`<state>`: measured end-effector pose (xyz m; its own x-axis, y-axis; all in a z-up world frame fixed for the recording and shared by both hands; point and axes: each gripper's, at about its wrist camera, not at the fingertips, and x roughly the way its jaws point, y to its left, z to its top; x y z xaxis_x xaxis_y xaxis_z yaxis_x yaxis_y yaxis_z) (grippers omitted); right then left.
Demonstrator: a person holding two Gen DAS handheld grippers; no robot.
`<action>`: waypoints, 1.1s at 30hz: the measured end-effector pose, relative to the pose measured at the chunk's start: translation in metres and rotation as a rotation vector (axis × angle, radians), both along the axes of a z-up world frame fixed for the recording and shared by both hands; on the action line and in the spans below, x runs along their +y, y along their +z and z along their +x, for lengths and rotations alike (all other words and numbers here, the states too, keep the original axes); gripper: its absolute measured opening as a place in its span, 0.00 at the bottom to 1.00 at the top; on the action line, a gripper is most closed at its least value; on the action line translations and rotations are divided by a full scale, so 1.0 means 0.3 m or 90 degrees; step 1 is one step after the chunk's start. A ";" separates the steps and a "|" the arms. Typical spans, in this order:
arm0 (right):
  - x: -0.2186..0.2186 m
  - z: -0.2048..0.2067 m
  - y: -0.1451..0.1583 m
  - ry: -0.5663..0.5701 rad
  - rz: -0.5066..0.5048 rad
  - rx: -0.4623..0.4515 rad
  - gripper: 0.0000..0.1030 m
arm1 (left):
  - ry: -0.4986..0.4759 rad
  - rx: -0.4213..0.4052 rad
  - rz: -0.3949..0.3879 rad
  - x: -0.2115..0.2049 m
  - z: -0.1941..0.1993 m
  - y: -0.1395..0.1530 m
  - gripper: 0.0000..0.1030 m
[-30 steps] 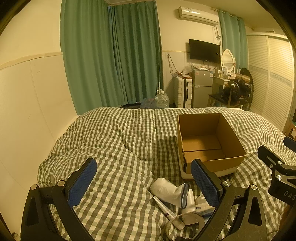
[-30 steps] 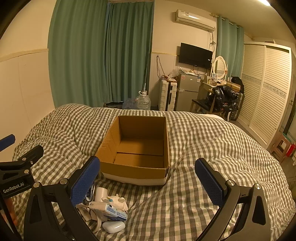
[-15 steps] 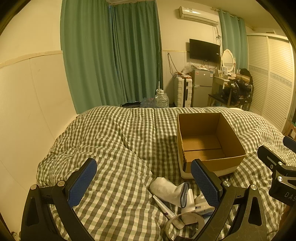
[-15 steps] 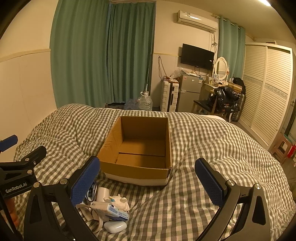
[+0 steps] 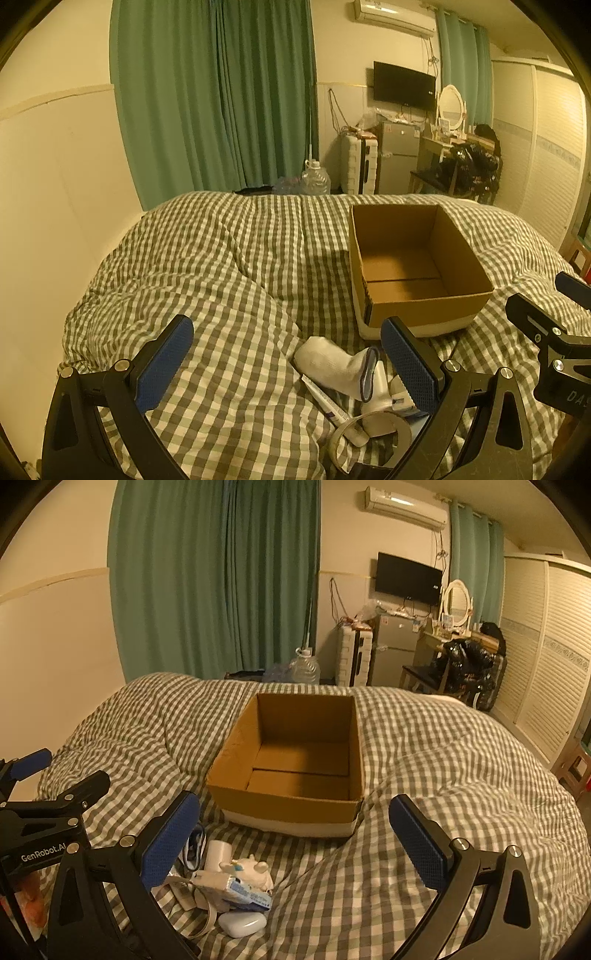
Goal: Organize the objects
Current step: 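Grasp the white sock with the left tool while the right tool grasps the tissue pack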
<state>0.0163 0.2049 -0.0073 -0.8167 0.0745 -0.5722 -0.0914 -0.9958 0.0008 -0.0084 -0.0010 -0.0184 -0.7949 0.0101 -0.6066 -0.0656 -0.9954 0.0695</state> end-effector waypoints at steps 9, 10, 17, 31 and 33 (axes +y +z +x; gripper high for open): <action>-0.018 -0.053 -0.099 0.013 0.006 -0.055 1.00 | -0.013 -0.070 -0.012 -0.007 -0.056 -0.097 1.00; -0.021 -0.060 -0.114 0.014 0.007 -0.064 1.00 | -0.014 -0.081 -0.015 -0.006 -0.062 -0.112 1.00; -0.084 -0.105 -0.225 0.054 0.016 -0.131 1.00 | -0.012 -0.146 -0.045 -0.011 -0.112 -0.224 1.00; -0.151 -0.156 -0.416 0.124 -0.015 -0.253 0.67 | -0.035 -0.182 -0.038 -0.036 -0.165 -0.311 1.00; -0.148 -0.155 -0.417 0.132 -0.029 -0.255 0.44 | -0.041 -0.183 -0.032 -0.032 -0.167 -0.311 1.00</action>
<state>-0.0304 0.1605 -0.1323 -0.5258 -0.1004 -0.8447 0.1082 -0.9928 0.0506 -0.0584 -0.0107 -0.1116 -0.5887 0.0190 -0.8081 -0.1528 -0.9843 0.0881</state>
